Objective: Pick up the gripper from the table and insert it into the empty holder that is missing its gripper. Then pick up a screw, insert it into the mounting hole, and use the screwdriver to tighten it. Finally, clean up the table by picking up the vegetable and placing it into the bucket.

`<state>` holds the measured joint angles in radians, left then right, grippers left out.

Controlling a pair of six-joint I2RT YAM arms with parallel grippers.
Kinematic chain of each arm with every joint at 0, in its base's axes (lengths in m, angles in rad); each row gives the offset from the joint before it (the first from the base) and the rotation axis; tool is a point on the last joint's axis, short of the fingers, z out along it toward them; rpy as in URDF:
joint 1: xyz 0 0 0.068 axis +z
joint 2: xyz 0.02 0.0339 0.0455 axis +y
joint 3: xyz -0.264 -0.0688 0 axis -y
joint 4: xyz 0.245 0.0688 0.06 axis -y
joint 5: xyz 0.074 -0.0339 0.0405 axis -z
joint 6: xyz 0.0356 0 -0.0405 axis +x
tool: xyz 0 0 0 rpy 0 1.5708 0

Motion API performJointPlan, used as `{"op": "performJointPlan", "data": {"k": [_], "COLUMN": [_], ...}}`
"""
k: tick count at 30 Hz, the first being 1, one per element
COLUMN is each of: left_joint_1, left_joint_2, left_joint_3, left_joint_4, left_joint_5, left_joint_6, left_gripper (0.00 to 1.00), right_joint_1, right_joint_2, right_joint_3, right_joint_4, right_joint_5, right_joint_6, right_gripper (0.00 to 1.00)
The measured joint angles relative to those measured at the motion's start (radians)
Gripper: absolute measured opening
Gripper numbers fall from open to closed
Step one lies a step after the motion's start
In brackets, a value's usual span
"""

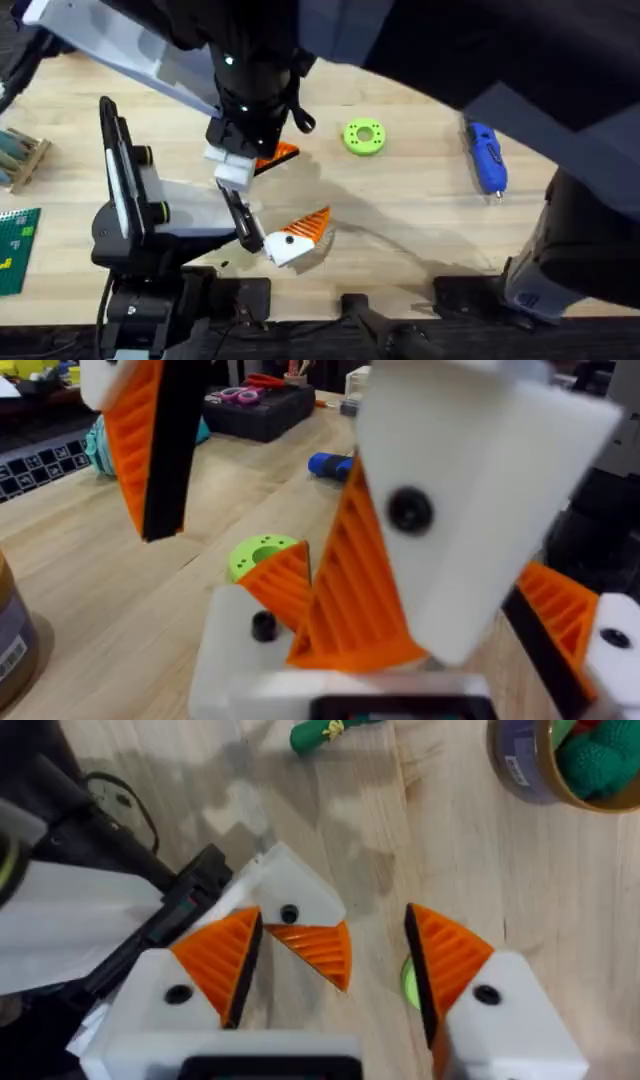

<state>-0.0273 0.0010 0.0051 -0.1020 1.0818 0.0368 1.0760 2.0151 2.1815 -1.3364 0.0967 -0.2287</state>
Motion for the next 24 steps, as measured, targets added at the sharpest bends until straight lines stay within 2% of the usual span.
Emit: {"op": "performJointPlan", "data": {"k": [14, 20, 24], "left_joint_1": [0.0, 0.0, 0.0], "left_joint_2": [0.0, 0.0, 0.0], "left_joint_3": [0.0, 0.0, 0.0], "left_joint_4": [0.001, 0.001, 0.001], "left_joint_5": [0.0, 0.0, 0.0], "left_joint_6": [0.012, 0.016, 0.016], "left_gripper": [0.985, 0.986, 0.986], "right_joint_1": [-0.017, -0.023, -0.057], "right_joint_2": [-0.016, -0.089, -0.145], "right_joint_3": [0.001, 0.001, 0.001], "right_joint_4": [0.017, 0.036, 0.031], "right_joint_5": [-0.019, -0.031, -0.035], "right_joint_6": [0.037, 0.089, 0.13], "right_gripper": [0.822, 0.822, 0.821]}}
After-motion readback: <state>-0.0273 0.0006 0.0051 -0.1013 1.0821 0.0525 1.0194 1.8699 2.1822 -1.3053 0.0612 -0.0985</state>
